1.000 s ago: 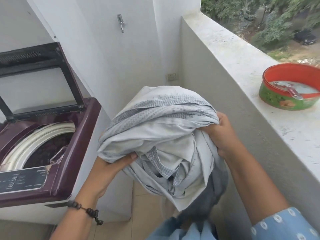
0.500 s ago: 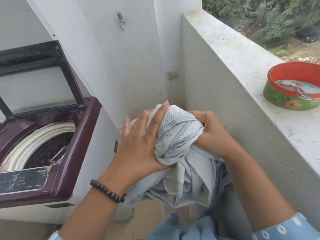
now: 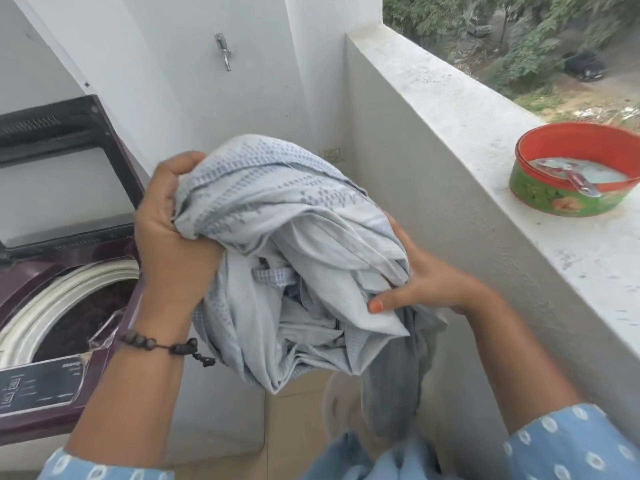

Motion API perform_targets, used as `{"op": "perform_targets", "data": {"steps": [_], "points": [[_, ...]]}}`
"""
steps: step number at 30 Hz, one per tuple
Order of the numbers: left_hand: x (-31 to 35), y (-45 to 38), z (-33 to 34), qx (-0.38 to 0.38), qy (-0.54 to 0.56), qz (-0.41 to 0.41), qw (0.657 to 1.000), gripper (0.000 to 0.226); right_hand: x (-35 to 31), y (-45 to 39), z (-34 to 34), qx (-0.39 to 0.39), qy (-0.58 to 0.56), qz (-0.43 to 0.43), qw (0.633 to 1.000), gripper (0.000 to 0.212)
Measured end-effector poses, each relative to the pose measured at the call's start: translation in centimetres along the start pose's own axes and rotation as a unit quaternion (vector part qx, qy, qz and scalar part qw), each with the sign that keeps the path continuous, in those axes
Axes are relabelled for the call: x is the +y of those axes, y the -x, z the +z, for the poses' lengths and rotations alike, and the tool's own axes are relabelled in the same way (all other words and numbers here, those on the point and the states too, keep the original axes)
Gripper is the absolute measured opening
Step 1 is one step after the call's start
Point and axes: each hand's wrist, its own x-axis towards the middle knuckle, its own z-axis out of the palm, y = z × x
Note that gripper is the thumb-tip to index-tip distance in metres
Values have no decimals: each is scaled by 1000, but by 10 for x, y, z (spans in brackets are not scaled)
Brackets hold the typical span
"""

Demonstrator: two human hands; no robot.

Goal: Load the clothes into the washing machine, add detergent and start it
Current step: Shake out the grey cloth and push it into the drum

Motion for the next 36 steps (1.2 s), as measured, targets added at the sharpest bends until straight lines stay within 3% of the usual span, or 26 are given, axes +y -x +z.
{"op": "perform_targets", "data": {"steps": [4, 9, 13, 17, 20, 23, 25, 29, 33, 36], "points": [[-2, -12, -7, 113, 36, -11, 993, 32, 15, -15, 21, -18, -50, 22, 998, 118], [-12, 6, -5, 171, 79, -95, 977, 35, 16, -32, 51, 182, -177, -29, 967, 79], [-37, 36, -24, 73, 26, -177, 981, 60, 8, -33, 43, 300, -158, -73, 938, 57], [-43, 70, -39, -31, -26, -310, 950, 124, -12, -33, 31, 339, -151, -138, 918, 45], [-43, 88, -47, -162, -55, -302, 938, 118, -30, -35, 24, 351, -104, -149, 918, 23], [-25, 87, -48, -292, -75, -318, 899, 144, -49, -33, 26, 361, -2, -166, 918, 18], [-5, 78, -37, -307, -130, -260, 906, 149, -62, -31, 36, 347, 90, -189, 914, 9], [13, 62, 6, -246, -208, -140, 936, 143, -78, -26, 59, 277, 251, -254, 892, 23], [10, 64, 21, -128, -153, -79, 977, 88, -86, -14, 58, 266, 327, -299, 856, 39], [10, 61, 21, -66, -117, -70, 988, 65, -86, -10, 54, 241, 295, -295, 876, 53]]}}
